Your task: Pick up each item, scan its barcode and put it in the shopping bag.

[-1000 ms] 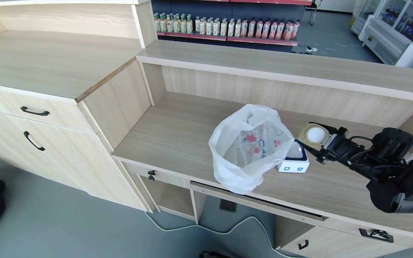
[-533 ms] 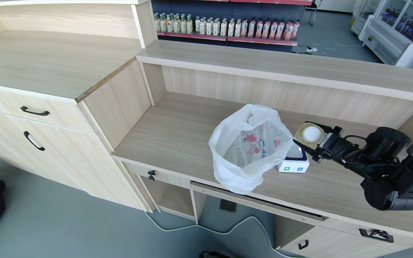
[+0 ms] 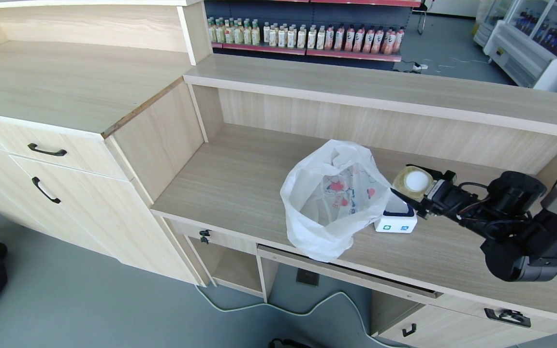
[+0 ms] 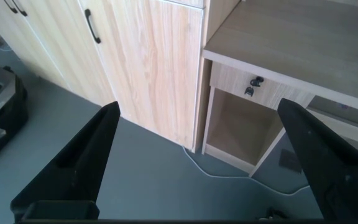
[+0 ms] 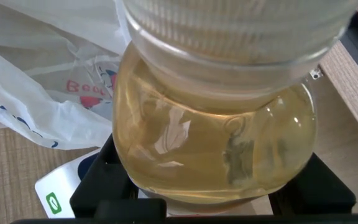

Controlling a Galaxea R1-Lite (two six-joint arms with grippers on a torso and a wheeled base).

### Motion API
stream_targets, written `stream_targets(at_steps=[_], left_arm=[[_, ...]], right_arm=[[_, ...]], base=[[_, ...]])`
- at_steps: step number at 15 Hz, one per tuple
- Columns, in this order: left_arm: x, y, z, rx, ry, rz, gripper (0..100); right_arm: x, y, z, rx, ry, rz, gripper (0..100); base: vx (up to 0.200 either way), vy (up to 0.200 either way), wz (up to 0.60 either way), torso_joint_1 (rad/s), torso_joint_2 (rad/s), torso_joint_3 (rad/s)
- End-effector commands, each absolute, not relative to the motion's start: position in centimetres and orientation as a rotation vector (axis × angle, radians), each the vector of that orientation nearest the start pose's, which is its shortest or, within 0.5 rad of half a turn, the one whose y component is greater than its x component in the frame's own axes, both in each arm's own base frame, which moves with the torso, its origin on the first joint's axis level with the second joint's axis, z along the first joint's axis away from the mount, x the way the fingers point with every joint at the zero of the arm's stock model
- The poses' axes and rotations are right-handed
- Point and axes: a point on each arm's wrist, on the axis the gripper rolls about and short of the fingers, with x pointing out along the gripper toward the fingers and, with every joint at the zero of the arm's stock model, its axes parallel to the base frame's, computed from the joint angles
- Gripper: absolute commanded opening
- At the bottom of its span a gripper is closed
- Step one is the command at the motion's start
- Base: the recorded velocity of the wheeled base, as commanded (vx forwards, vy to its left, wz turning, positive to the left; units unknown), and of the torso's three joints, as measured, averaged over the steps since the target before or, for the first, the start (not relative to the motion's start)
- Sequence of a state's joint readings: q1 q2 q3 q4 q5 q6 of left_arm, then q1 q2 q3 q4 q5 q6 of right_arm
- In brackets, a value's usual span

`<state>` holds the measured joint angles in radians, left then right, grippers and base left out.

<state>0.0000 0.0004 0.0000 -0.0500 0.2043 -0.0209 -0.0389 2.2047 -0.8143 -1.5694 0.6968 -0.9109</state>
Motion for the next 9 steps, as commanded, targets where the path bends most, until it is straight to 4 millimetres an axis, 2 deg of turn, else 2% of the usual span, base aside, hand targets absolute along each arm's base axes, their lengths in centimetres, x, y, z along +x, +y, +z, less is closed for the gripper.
stream_targets(at_steps=[1, 5, 8, 9], left_arm=[[-2.3, 0.5, 8.1, -0.027, -0.053, 0.203, 100], [-2.3, 0.5, 8.1, -0.027, -0.053, 0.203, 100], [-2.3, 0.5, 8.1, -0.027, -0.053, 0.203, 100], [-2.3, 0.5, 8.1, -0.027, -0.053, 0.203, 100]], right_arm=[[38.1, 0.0, 9.9, -0.94, -0.459, 0.537, 0], [37.8, -0.1, 10.5, -0.92, -0.461, 0.535, 0], [36.3, -1.8, 15.1, -0.806, -0.5, 0.468, 0], [35.7, -2.4, 17.7, -0.757, -0.541, 0.431, 0]], base=[[0.0, 0.0, 0.0, 0.0, 0.0, 0.0], [0.0, 0.0, 0.0, 0.0, 0.0, 0.0], [0.0, 0.0, 0.0, 0.0, 0.0, 0.0], [0.0, 0.0, 0.0, 0.0, 0.0, 0.0]])
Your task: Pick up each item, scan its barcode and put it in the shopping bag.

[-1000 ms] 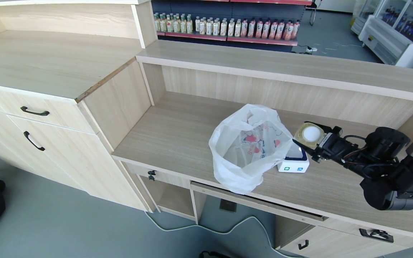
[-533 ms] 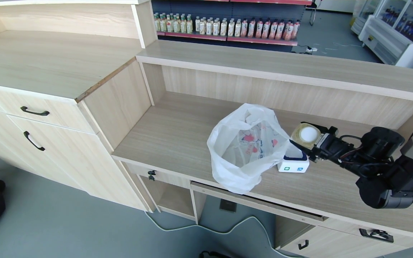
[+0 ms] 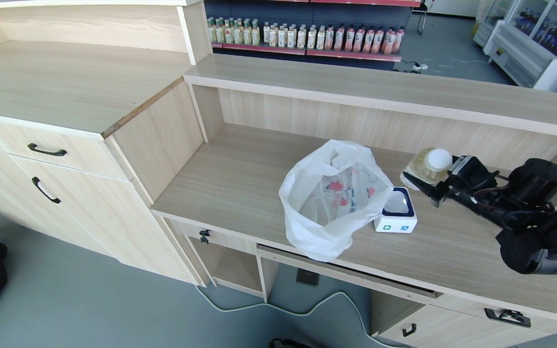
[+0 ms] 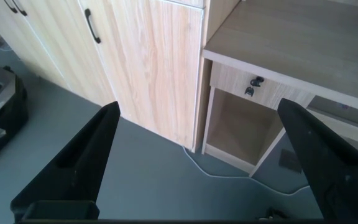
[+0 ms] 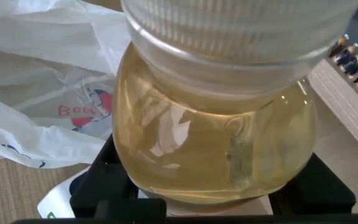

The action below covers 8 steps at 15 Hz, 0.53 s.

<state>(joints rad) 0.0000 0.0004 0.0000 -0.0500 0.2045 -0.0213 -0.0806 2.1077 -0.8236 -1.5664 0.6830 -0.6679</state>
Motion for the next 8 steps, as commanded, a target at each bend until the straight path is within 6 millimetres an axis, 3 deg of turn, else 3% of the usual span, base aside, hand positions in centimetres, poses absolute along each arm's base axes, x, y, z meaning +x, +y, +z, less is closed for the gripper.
stream_targets(at_steps=[1, 3, 7, 8], left_arm=[[-2.3, 0.5, 8.1, -0.027, -0.053, 0.205, 100], [-2.3, 0.5, 8.1, -0.027, -0.053, 0.203, 100], [-2.3, 0.5, 8.1, -0.027, -0.053, 0.203, 100], [-2.3, 0.5, 8.1, -0.027, -0.053, 0.205, 100]], right_arm=[[33.9, -3.5, 21.1, -0.698, -0.542, 0.338, 0], [31.0, -5.3, 23.4, -0.645, -0.432, 0.183, 0], [24.1, -7.5, 22.5, -0.38, -0.165, -0.176, 0], [23.2, -7.4, 22.1, -0.343, -0.137, -0.208, 0]], base=[[0.0, 0.0, 0.0, 0.0, 0.0, 0.0], [0.0, 0.0, 0.0, 0.0, 0.0, 0.0], [0.0, 0.0, 0.0, 0.0, 0.0, 0.0], [0.0, 0.0, 0.0, 0.0, 0.0, 0.0]])
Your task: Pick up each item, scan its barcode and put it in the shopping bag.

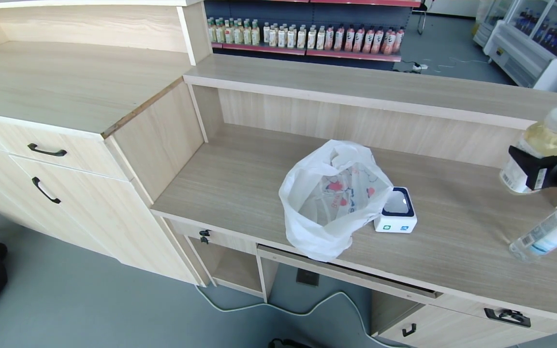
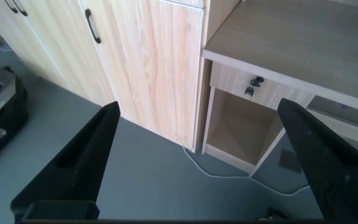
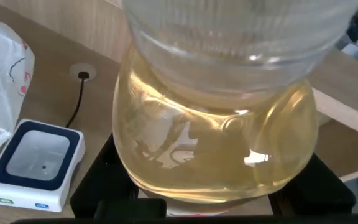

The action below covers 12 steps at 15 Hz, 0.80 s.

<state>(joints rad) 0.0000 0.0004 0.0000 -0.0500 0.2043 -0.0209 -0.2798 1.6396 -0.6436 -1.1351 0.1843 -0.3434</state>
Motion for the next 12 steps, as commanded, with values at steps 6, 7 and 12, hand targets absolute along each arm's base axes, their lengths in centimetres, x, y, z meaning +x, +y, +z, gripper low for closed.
stream_targets(at_steps=[6, 7, 12], left_arm=[[-2.3, 0.5, 8.1, -0.027, -0.053, 0.203, 100], [-2.3, 0.5, 8.1, -0.027, -0.053, 0.203, 100], [-2.3, 0.5, 8.1, -0.027, -0.053, 0.203, 100]], right_arm=[[20.4, -6.0, 21.3, 0.011, -0.115, -0.22, 0], [20.5, -6.0, 21.2, 0.012, -0.114, -0.22, 0], [20.4, -5.7, 20.4, 0.017, -0.084, -0.218, 0]], base=[[0.0, 0.0, 0.0, 0.0, 0.0, 0.0], [0.0, 0.0, 0.0, 0.0, 0.0, 0.0], [0.0, 0.0, 0.0, 0.0, 0.0, 0.0]])
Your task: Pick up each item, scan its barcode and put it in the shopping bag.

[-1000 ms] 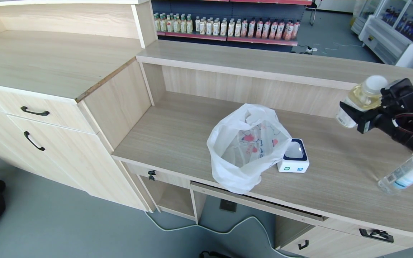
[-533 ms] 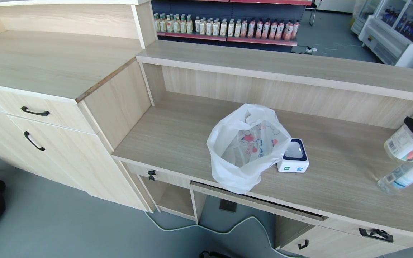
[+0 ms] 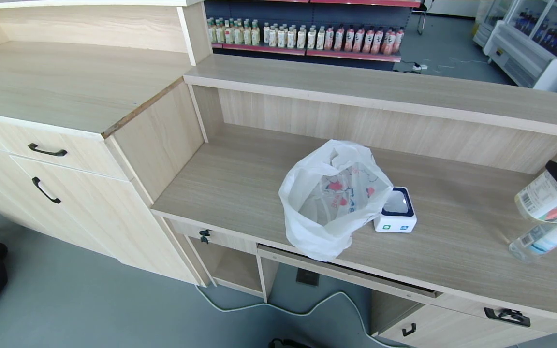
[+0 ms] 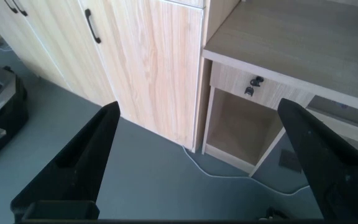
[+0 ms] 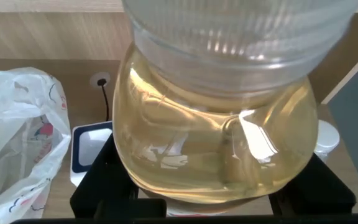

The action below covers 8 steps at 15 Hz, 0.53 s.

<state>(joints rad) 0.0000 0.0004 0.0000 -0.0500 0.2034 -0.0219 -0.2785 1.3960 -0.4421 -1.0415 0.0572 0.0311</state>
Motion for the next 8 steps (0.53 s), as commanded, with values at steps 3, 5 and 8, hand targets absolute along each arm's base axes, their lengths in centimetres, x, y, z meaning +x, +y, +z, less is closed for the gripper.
stream_targets(at_steps=[3, 5, 8], left_arm=[[-2.34, 0.45, 8.06, -0.027, -0.053, 0.202, 100], [-2.34, 0.46, 8.06, -0.03, -0.053, 0.205, 100], [-2.34, 0.45, 8.06, -0.027, -0.053, 0.202, 100]], right_arm=[[20.16, -5.72, 19.98, 0.017, -0.07, -0.254, 0], [20.0, -5.67, 20.1, 0.016, -0.076, -0.252, 0], [19.99, -5.66, 20.18, 0.02, -0.08, -0.247, 0]], base=[[0.0, 0.0, 0.0, 0.0, 0.0, 0.0], [0.0, 0.1, 0.0, -0.001, 0.0, 0.001], [0.0, 0.2, 0.0, -0.006, 0.0, 0.002]])
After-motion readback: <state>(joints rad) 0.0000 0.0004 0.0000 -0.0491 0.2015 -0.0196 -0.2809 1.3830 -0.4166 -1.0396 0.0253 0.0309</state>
